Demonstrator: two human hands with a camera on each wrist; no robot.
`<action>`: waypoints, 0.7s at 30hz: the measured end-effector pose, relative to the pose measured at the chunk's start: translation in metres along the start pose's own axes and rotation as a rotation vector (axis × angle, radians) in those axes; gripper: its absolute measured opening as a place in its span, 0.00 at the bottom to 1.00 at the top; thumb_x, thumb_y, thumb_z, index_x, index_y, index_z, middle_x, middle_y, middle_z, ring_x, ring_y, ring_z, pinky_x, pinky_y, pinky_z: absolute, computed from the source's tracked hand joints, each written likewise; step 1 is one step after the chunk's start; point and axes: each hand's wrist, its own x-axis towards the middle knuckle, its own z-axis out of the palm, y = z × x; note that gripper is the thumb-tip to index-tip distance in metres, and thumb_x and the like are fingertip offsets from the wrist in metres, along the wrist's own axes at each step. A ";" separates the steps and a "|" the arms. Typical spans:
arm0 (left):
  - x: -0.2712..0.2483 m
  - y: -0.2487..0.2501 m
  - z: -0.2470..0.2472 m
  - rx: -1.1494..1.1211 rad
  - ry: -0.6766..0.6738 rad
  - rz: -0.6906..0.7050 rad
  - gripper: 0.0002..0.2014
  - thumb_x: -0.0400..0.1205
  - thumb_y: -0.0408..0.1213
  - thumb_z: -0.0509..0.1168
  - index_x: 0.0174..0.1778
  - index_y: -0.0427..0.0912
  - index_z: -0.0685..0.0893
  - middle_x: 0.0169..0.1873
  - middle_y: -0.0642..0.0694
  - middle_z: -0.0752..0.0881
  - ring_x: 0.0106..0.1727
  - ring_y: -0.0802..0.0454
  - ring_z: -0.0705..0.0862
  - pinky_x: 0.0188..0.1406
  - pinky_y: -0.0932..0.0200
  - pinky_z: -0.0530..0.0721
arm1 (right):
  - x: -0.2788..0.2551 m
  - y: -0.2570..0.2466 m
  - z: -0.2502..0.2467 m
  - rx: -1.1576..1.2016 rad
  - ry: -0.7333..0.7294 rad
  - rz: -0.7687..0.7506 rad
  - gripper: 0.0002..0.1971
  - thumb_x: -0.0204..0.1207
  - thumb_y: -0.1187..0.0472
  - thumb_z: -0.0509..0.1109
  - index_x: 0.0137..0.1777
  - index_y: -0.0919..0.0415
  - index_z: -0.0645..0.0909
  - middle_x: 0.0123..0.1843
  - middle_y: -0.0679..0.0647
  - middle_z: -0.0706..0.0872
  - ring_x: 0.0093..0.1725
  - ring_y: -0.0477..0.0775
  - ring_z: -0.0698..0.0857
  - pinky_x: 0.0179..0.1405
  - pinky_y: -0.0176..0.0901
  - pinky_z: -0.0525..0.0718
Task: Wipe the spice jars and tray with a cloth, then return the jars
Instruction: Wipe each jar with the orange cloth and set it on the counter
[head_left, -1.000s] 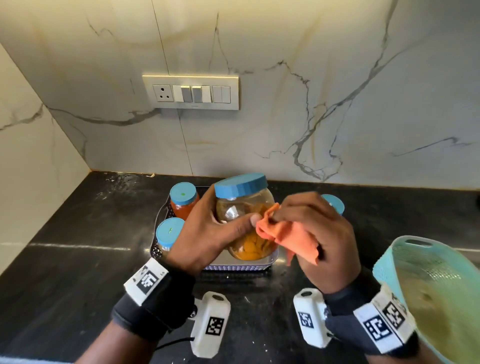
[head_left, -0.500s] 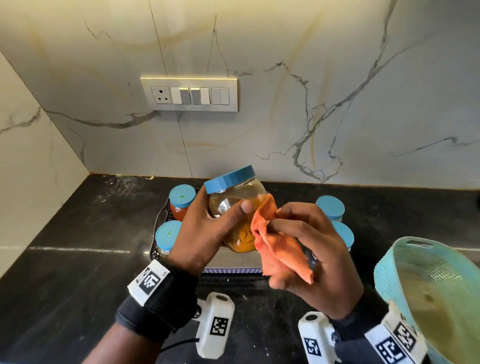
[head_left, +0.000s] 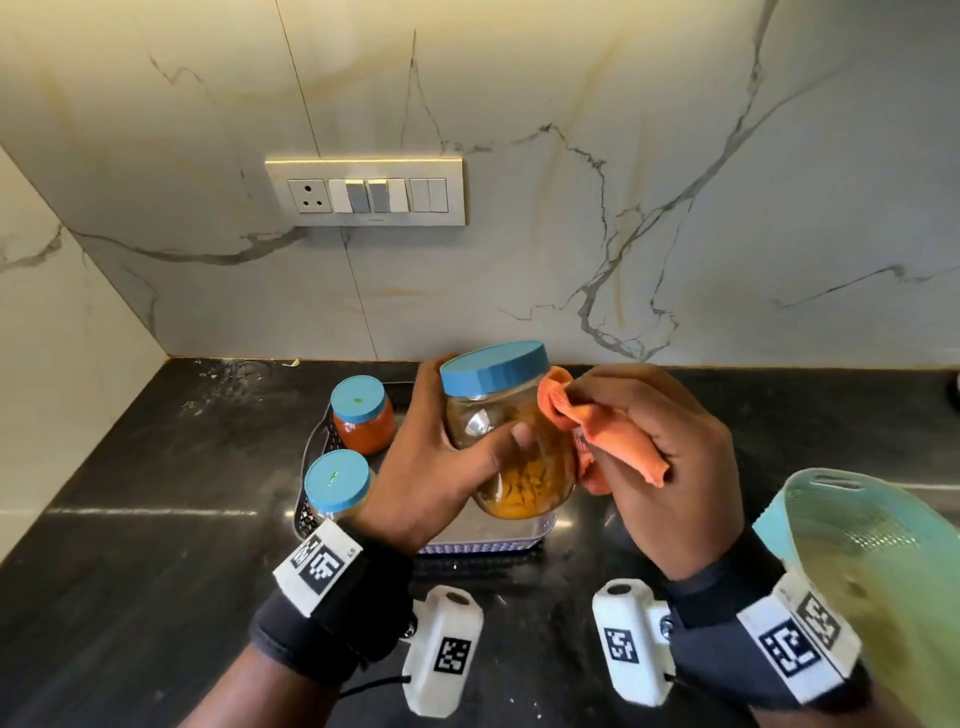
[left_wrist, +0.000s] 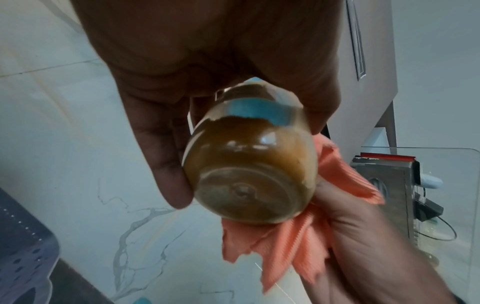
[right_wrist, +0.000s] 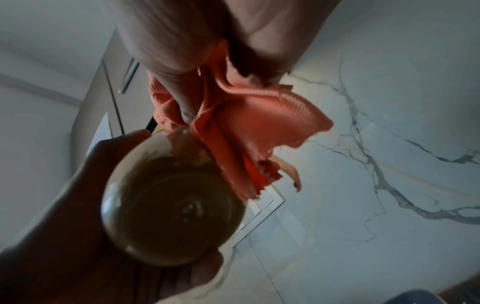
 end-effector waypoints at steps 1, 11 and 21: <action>0.001 -0.001 -0.003 -0.019 0.025 0.007 0.40 0.65 0.55 0.78 0.72 0.48 0.72 0.58 0.56 0.89 0.60 0.57 0.89 0.50 0.64 0.87 | -0.005 -0.001 0.001 -0.013 -0.026 -0.025 0.11 0.76 0.60 0.74 0.58 0.55 0.87 0.56 0.51 0.88 0.57 0.45 0.86 0.54 0.36 0.85; 0.000 -0.002 -0.013 -0.032 -0.056 -0.013 0.45 0.62 0.66 0.79 0.72 0.52 0.72 0.59 0.57 0.89 0.62 0.57 0.88 0.52 0.65 0.87 | 0.019 0.005 0.005 0.026 -0.038 -0.011 0.09 0.74 0.64 0.77 0.54 0.63 0.89 0.53 0.54 0.89 0.54 0.48 0.88 0.53 0.43 0.87; -0.001 -0.011 -0.027 -0.291 0.045 -0.093 0.38 0.67 0.41 0.76 0.74 0.39 0.73 0.59 0.40 0.90 0.61 0.39 0.89 0.53 0.43 0.90 | -0.011 -0.001 0.008 0.029 -0.179 -0.077 0.09 0.76 0.59 0.74 0.53 0.61 0.90 0.53 0.52 0.88 0.52 0.48 0.87 0.46 0.43 0.87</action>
